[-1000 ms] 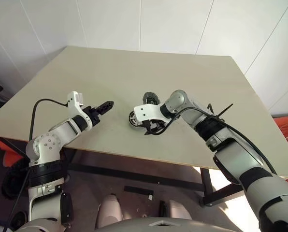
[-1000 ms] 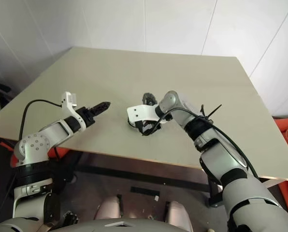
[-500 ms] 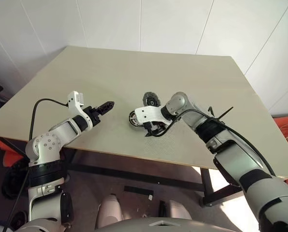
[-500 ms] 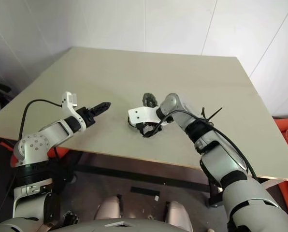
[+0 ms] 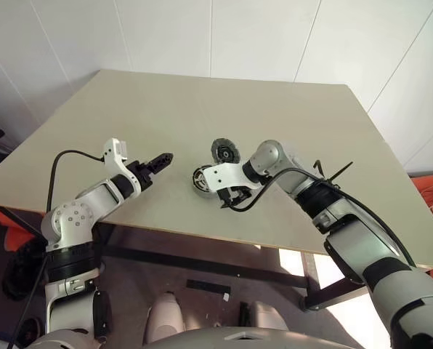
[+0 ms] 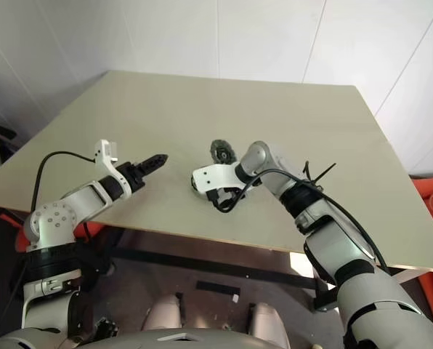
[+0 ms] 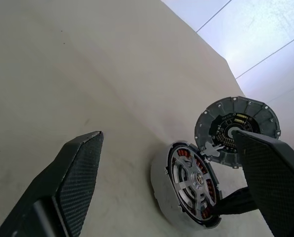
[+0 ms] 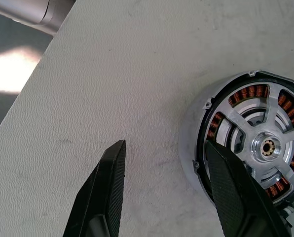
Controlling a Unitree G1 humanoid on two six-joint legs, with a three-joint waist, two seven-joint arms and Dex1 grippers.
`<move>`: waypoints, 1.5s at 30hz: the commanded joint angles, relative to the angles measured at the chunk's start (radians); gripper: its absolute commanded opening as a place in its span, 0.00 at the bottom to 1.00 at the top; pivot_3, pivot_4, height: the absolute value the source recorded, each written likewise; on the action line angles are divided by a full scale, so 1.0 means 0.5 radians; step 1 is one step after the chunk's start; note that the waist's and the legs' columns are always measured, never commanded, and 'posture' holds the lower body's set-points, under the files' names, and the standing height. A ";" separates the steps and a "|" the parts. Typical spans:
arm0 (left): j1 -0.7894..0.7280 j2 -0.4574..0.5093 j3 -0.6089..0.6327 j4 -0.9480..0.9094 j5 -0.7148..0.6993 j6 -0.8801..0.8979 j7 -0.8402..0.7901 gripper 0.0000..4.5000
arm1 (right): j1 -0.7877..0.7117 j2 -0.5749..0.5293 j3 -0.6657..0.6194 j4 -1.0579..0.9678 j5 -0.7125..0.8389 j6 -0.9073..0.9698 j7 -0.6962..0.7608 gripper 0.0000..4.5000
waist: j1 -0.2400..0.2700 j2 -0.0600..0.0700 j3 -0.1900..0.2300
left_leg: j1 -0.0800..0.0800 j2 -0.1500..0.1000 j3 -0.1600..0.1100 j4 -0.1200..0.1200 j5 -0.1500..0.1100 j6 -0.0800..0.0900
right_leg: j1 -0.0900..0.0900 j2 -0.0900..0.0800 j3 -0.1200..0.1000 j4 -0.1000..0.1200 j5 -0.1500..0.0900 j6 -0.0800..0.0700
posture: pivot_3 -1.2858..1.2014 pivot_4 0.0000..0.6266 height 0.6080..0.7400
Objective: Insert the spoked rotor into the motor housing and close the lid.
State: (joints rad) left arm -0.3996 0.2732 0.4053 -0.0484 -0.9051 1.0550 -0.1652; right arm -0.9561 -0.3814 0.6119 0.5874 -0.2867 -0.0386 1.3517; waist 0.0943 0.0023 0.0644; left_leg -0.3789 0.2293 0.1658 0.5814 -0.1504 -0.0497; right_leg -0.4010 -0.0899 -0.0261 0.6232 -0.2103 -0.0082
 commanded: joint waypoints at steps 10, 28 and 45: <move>0.053 -0.057 0.039 -0.149 -0.065 -0.056 0.059 1.00 | -0.231 0.136 0.028 0.365 -0.135 -0.279 -0.013 0.64 | -0.013 0.000 0.000 | 0.002 0.001 -0.001 0.000 0.000 0.000 | 0.000 0.001 0.000 0.002 0.000 0.000 | 0.52 0.00 1.00; 0.054 -0.074 0.036 -0.142 -0.070 -0.087 0.086 1.00 | -0.263 0.193 -0.002 0.363 -0.140 -0.271 -0.017 0.44 | -0.049 0.000 0.000 | 0.002 0.010 -0.001 0.000 0.000 -0.001 | 0.000 0.011 0.000 0.001 0.002 -0.005 | 0.52 0.00 1.00; 0.041 -0.093 0.001 -0.125 -0.064 -0.092 0.078 1.00 | -0.284 0.203 -0.052 0.408 -0.154 -0.227 -0.086 0.03 | -0.049 -0.001 0.000 | 0.001 0.011 -0.001 0.000 0.000 -0.001 | -0.001 0.011 -0.001 0.000 0.001 -0.007 | 0.52 0.00 1.00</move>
State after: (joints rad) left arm -0.3552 0.2236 0.4030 -0.0895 -0.9216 1.0239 -0.1225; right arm -1.0683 -0.2791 0.6071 0.7969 -0.3711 -0.1520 1.3156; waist 0.0700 0.0018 0.0643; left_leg -0.3787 0.2348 0.1654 0.5815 -0.1504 -0.0500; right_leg -0.4016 -0.0841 -0.0265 0.6232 -0.2098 -0.0117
